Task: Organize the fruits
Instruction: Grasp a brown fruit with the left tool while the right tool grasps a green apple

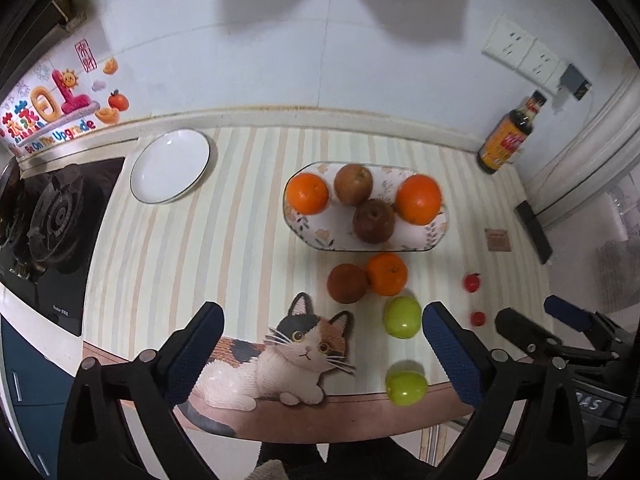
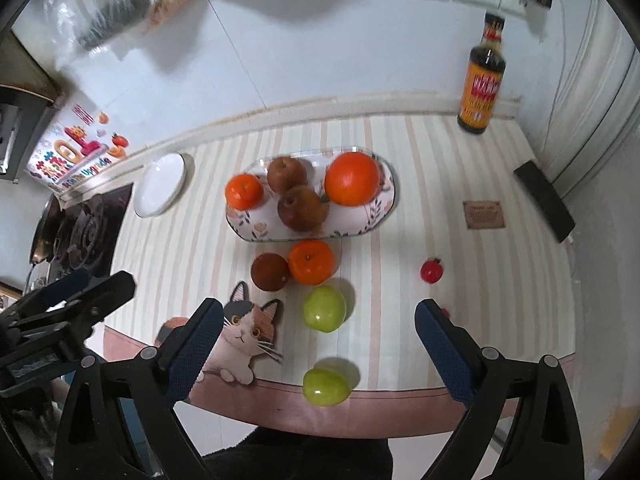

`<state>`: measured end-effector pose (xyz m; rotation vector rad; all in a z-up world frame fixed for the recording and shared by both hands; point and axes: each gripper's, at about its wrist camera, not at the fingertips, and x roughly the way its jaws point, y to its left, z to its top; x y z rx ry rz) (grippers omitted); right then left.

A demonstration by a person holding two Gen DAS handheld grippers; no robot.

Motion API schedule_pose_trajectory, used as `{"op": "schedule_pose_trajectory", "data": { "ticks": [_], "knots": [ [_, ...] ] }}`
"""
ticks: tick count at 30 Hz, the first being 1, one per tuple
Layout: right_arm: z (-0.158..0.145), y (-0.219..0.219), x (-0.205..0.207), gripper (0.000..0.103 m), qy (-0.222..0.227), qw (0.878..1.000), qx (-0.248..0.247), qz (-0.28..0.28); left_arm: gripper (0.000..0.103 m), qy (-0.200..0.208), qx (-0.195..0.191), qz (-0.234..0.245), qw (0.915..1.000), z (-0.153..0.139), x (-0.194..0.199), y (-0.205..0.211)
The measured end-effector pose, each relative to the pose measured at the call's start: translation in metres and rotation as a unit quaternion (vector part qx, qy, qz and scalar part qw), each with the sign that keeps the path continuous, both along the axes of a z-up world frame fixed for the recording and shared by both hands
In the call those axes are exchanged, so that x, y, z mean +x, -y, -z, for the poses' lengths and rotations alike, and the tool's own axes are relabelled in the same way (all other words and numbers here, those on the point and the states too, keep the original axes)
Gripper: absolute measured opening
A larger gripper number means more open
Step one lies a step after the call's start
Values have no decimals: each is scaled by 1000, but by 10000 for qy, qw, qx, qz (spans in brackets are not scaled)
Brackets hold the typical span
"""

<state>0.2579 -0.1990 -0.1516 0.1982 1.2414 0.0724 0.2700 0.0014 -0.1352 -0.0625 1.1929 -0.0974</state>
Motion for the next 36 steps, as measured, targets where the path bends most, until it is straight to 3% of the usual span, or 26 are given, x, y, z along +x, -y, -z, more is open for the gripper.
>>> {"op": "schedule_pose_trajectory", "data": {
  "ticks": [8,14,16,25,26,30,36],
  "knots": [
    [127,-3,33,96,-1103,9926,496,115,102,-781,403,-90,9961,81,31,4],
    [193,-7,44,70,-1580,9838,784,334,102,-1318,455,-78,9902,132,50,13],
    [202,-8,44,59,-1635,9826,830,305,102,-1451,400,-41,9886,145,58,16],
    [206,6,30,59,-1744,9812,798,228,102,-1617,150,485,9855,180,81,38],
    [207,8,30,59,-1766,9807,811,230,97,-1625,55,550,9852,182,82,40],
    [206,10,31,59,-1818,9795,839,220,55,-1727,-321,794,9813,191,84,48],
    [205,13,33,59,-1880,9786,815,169,53,-1668,-160,870,9820,188,77,48]
  ]
}}
